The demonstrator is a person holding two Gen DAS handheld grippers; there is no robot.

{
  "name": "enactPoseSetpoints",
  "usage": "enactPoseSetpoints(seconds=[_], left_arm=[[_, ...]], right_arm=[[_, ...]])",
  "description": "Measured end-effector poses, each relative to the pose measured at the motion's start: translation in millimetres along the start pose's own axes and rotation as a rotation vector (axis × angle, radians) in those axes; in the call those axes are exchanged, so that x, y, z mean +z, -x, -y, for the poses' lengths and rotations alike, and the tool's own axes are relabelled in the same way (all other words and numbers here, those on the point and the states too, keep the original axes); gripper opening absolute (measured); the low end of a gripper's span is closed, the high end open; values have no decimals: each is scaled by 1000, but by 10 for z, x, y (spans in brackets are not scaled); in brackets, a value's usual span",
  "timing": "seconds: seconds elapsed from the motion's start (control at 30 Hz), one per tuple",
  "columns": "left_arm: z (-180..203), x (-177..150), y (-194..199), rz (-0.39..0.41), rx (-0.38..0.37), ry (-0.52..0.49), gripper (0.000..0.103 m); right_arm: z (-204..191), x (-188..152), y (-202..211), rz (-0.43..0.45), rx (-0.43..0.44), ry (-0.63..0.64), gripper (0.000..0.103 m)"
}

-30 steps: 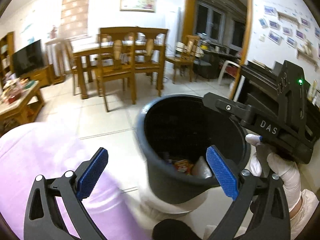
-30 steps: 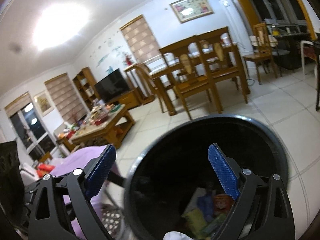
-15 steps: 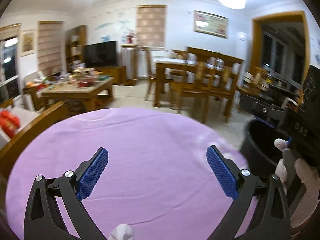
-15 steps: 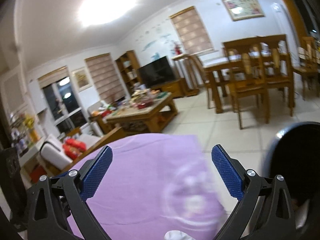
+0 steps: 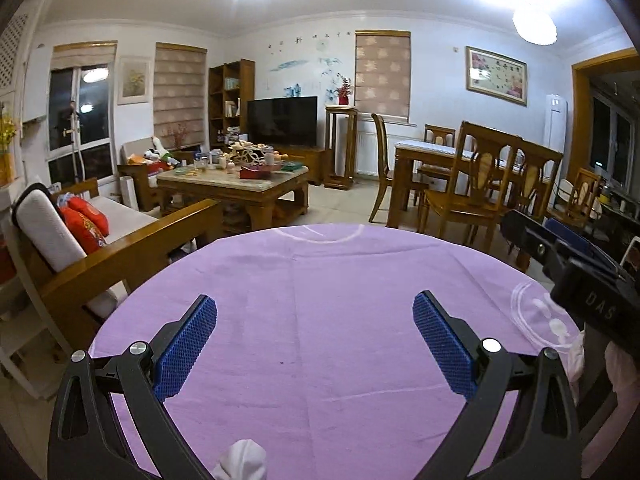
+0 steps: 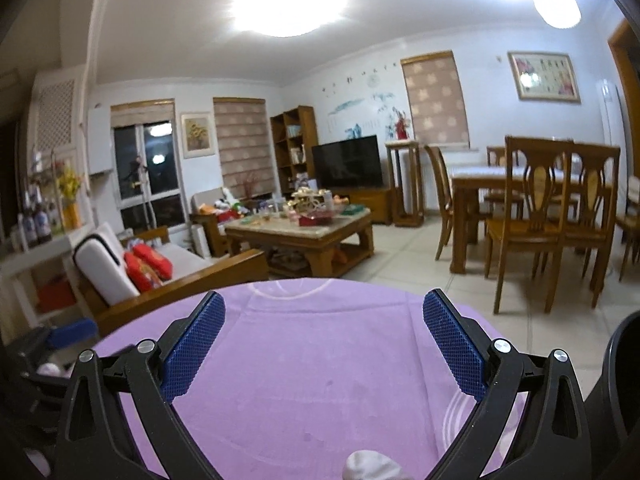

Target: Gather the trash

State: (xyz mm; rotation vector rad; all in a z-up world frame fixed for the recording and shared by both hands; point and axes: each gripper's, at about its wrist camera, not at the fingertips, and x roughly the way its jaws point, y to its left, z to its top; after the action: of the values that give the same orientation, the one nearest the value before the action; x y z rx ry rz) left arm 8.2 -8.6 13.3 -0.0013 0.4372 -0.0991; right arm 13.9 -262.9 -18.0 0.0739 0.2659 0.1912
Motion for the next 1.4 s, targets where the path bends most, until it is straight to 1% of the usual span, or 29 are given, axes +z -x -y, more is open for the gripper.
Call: enactPoseSetpoints(seconds=[0.1, 0.23, 0.27, 0.33, 0.47, 0.67, 0.8, 1.4], left_arm=[[-25, 28, -71, -26, 18, 27, 98], [-87, 25, -54, -35, 83, 53, 98], [-104, 0, -41, -37, 87, 55, 98], [-125, 13, -28, -34, 75, 60, 98], [-108, 22, 18, -14, 76, 51, 98], [-71, 32, 32, 3, 88, 39, 98], [-79, 11, 15, -6, 104, 42, 98], [-99, -2, 32, 4, 113, 34, 98]], right_arm=[[3, -12, -48, 11, -8, 2, 98], [23, -45, 0, 45, -18, 11, 98], [15, -52, 29, 55, -19, 23, 98], [-31, -67, 59, 63, -15, 57, 98], [-96, -70, 60, 42, -1, 92, 98], [-31, -68, 104, 48, 1, 58, 98], [-41, -65, 116, 51, 2, 50, 98], [-91, -7, 125, 38, 10, 26, 98]])
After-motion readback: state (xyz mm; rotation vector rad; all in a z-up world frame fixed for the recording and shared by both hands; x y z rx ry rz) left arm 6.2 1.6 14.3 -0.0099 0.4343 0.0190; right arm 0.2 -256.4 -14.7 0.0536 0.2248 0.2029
